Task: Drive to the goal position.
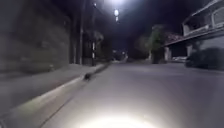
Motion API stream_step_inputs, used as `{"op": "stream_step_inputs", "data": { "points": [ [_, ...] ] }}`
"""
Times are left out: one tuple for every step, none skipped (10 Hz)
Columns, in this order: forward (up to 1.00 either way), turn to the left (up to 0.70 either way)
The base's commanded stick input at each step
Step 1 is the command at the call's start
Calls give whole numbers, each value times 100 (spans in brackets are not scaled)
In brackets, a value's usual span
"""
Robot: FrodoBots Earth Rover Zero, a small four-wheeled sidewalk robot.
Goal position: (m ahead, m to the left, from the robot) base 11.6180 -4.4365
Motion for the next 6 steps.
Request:
{"op": "stream_step_inputs", "data": {
  "points": [
    [100, 0],
    [100, 0],
    [100, 0],
    [100, 0],
    [100, 0],
    [100, 0]
  ]
}}
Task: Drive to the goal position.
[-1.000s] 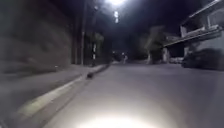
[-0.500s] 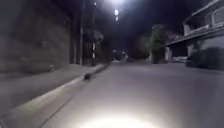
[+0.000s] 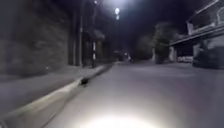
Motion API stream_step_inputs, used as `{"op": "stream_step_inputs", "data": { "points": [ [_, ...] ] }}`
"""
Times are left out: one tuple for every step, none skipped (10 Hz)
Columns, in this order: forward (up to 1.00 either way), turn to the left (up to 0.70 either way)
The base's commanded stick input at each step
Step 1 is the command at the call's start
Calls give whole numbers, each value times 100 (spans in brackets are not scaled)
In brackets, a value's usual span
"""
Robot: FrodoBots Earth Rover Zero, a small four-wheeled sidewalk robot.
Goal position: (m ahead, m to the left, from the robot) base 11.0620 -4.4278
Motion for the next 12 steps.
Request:
{"op": "stream_step_inputs", "data": {
  "points": [
    [100, 0],
    [100, 0],
    [100, 0],
    [100, 0],
    [100, 0],
    [100, 0],
    [100, -17],
    [100, -40],
    [100, -40],
    [100, -33],
    [100, -12],
    [100, 0]
  ]
}}
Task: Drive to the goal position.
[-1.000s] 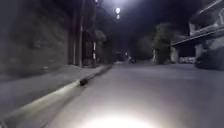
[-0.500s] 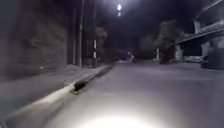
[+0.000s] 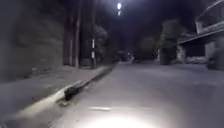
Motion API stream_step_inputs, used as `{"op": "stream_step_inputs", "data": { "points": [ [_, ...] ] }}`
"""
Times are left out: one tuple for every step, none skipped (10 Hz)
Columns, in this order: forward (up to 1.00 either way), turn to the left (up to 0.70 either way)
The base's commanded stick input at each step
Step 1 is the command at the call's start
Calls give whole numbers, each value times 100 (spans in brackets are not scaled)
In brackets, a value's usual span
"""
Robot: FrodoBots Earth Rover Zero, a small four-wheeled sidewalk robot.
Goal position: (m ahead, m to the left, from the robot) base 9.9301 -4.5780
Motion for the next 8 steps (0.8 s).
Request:
{"op": "stream_step_inputs", "data": {
  "points": [
    [100, 0],
    [100, 0],
    [100, 0],
    [100, 0],
    [100, 0],
    [100, 0],
    [100, 0],
    [100, 0]
  ]
}}
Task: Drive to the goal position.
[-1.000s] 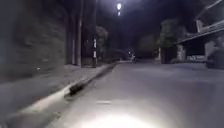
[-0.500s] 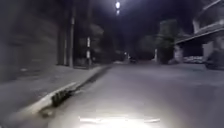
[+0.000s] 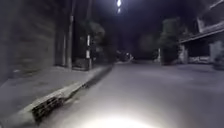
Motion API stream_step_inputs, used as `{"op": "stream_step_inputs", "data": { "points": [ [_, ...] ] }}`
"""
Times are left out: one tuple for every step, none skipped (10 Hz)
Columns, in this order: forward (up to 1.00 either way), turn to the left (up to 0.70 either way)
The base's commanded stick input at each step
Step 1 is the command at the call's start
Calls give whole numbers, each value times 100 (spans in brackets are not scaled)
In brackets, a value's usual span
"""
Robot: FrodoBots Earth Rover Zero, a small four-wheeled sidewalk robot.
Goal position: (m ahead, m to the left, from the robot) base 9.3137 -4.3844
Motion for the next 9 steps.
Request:
{"op": "stream_step_inputs", "data": {
  "points": [
    [100, 0],
    [100, 0],
    [100, 0],
    [100, 0],
    [100, 0],
    [100, 0],
    [100, 0],
    [100, 0],
    [100, 0]
  ]
}}
